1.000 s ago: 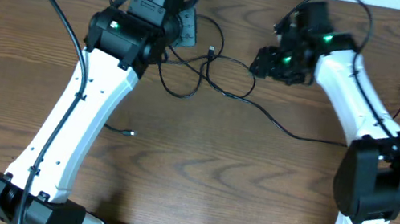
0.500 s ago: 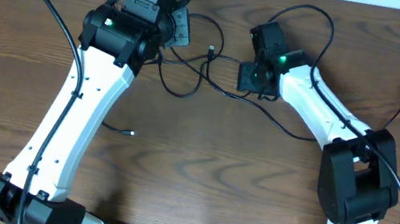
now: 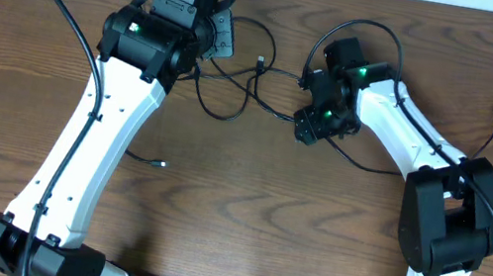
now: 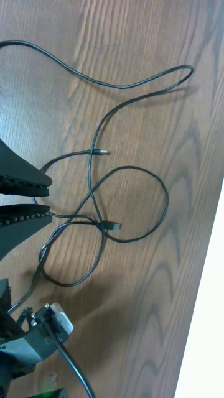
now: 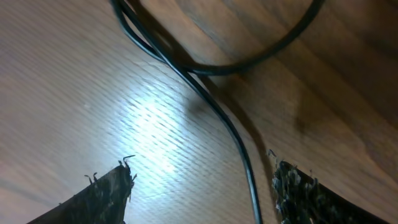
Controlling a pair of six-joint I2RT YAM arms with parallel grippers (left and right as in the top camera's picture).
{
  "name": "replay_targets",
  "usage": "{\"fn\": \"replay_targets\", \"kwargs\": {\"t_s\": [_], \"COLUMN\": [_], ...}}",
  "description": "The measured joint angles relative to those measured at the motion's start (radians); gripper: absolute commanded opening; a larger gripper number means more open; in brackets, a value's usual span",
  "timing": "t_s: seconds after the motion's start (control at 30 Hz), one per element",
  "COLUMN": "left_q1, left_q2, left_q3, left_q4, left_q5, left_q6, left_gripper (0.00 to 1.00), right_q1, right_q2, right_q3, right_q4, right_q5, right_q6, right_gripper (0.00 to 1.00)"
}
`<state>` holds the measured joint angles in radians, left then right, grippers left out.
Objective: Untangle cables
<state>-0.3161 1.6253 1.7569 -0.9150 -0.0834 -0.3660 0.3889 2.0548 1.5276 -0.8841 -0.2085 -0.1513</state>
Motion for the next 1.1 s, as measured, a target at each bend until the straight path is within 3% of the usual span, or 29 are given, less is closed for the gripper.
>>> {"fn": "replay_targets", "kwargs": {"t_s": [0.33, 0.6, 0.9, 1.0, 1.1], "left_q1": [0.0, 0.0, 0.0, 0.0, 0.0], "left_q2": [0.0, 0.0, 0.0, 0.0, 0.0], "left_q3": [0.0, 0.0, 0.0, 0.0, 0.0], "left_q4": [-0.006, -0.01, -0.011, -0.011, -0.012], "left_q5": [0.0, 0.0, 0.0, 0.0, 0.0], "left_q6": [0.0, 0.0, 0.0, 0.0, 0.0], "left_gripper": [0.12, 0.12, 0.12, 0.12, 0.12], "right_q1": [-0.017, -0.03, -0.03, -0.03, -0.03], "right_q2": [0.0, -0.001, -0.005, -0.012, -0.014], "right_q3": [-0.069, -0.125, -0.138, -0.151, -0.161], "right_q4": [0.07, 0.064, 0.063, 0.071, 0.081], "right_q5": [0.05, 0.052, 0.036, 0.032, 0.027], "right_q6": [-0.049, -0.045, -0.03, -0.029, -0.019], "right_gripper": [0.66, 0.48, 0.44, 0.31, 0.01]}}
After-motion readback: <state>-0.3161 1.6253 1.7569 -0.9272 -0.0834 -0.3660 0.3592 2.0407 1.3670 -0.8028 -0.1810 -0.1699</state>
